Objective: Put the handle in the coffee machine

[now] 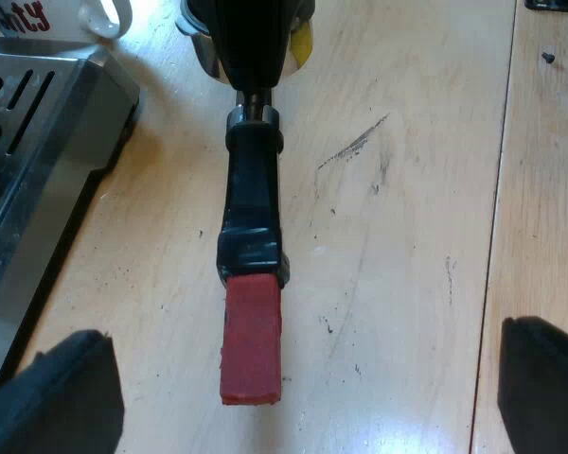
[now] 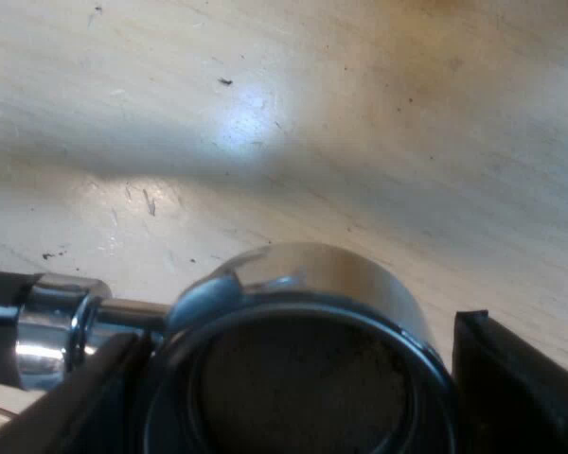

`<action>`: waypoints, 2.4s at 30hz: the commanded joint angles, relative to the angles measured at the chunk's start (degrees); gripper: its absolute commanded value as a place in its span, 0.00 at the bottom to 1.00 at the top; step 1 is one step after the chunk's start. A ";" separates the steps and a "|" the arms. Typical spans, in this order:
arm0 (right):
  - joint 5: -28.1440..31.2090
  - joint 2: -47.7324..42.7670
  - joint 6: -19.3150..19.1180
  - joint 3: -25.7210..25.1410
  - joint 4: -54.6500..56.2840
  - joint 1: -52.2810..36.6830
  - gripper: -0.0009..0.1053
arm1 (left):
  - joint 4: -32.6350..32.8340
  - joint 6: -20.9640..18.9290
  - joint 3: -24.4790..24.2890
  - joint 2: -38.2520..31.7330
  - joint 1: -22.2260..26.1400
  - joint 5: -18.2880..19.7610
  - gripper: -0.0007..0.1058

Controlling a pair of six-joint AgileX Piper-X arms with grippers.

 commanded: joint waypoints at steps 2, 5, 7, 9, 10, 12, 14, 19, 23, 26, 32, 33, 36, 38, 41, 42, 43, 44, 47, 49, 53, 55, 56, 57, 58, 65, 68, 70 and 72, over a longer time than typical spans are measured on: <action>-0.31 -2.14 -0.48 -1.35 0.59 0.11 0.01 | -0.32 0.09 -0.16 0.03 -0.21 0.40 0.77; -0.31 -2.65 -0.11 -1.35 0.71 0.11 0.01 | -0.32 0.09 -0.16 0.03 -0.21 0.40 0.77; -0.31 -2.66 1.09 -1.35 0.67 0.11 0.01 | -0.32 0.09 -0.16 0.03 -0.21 0.40 0.77; -0.31 -2.66 1.78 -1.35 0.55 0.11 0.01 | -0.32 0.09 -0.16 0.03 -0.21 0.40 0.77; -0.31 -2.66 2.56 -1.35 0.55 0.11 0.01 | -0.32 0.09 -0.16 0.03 -0.21 0.40 0.77; -0.31 -2.66 3.82 -1.35 0.55 0.11 0.01 | -0.32 0.09 -0.16 0.03 -0.21 0.40 0.77; -0.31 -2.66 4.10 -1.35 0.55 0.11 0.01 | -0.32 -0.04 -0.16 0.03 -0.21 0.40 0.77; -0.31 -2.66 6.05 -1.35 0.55 0.11 0.01 | -0.86 -0.03 0.02 0.03 -0.21 0.66 0.77; -0.31 -2.66 6.50 -1.35 0.55 0.11 0.01 | -1.02 -0.03 0.66 0.03 -0.21 0.25 0.77; -0.31 -2.66 6.57 -1.35 0.55 0.11 0.01 | -1.16 -0.03 1.11 0.03 -0.21 -0.41 0.77; -0.68 -2.66 6.57 -1.35 0.55 0.11 0.01 | -1.81 4.00 1.45 2.65 -0.21 0.36 0.77; -0.89 -2.66 6.12 -1.35 0.55 0.11 0.01 | -2.02 4.02 1.45 3.95 -0.21 0.77 0.77; -2.01 -2.84 5.99 -1.35 0.55 0.11 0.01 | -2.70 4.01 1.45 6.83 -0.21 0.97 0.77; -2.79 -3.11 5.26 -1.35 0.55 0.11 0.01 | -3.02 4.01 1.45 7.44 -0.21 0.97 0.77; -2.84 -3.87 4.84 -1.35 0.55 0.64 0.01 | -6.66 4.24 1.45 14.47 -0.21 1.14 0.77; -2.96 -4.17 4.84 -1.35 0.55 0.81 0.01 | -7.47 4.22 1.45 15.73 -0.21 1.30 0.77; -3.01 -4.34 4.84 -1.35 0.55 0.81 0.01 | -7.47 4.22 1.45 15.73 -0.21 1.30 0.77; -3.32 -4.62 4.84 -1.35 0.62 0.79 0.01 | -8.09 4.22 1.45 16.89 -0.21 1.77 0.77; -4.01 -4.78 4.84 -1.35 0.64 0.79 0.01 | -9.55 5.05 1.45 18.95 -0.21 3.53 0.77; -4.02 -4.97 4.09 -1.35 0.85 0.79 0.01 | -9.67 5.32 1.45 19.09 -0.21 3.68 0.77; -4.47 -5.12 3.97 -1.35 1.35 0.79 0.01 | -12.81 7.75 1.53 22.16 -0.21 4.61 0.77; -4.47 -5.12 3.97 -1.35 1.73 0.79 0.01 | -13.88 7.75 1.53 22.81 -0.21 5.60 0.77; -4.47 -5.12 3.97 -1.35 1.81 0.79 0.01 | -14.15 7.75 1.53 23.22 -0.21 5.81 0.77; -4.47 -5.12 3.97 -1.35 1.79 0.79 0.01 | -14.16 8.04 1.53 23.42 -0.21 5.80 0.76; -4.71 -5.12 3.97 -1.35 1.79 0.79 0.01 | -14.14 9.09 1.67 23.90 -0.21 5.81 0.75; -5.36 -5.12 3.97 -1.35 1.79 0.79 0.01 | -16.12 10.25 2.24 25.16 -0.21 5.81 0.72; -5.36 -5.12 3.97 -1.35 1.79 0.79 0.01 | -16.62 10.25 2.36 25.21 -0.21 5.81 0.72; -5.36 -5.12 3.97 -1.35 1.79 0.79 0.01 | -17.92 10.25 3.11 25.36 -0.21 5.81 0.72; -5.36 -5.12 3.97 -1.35 1.79 0.79 0.01 | -16.98 10.75 3.72 25.54 -0.21 5.69 0.72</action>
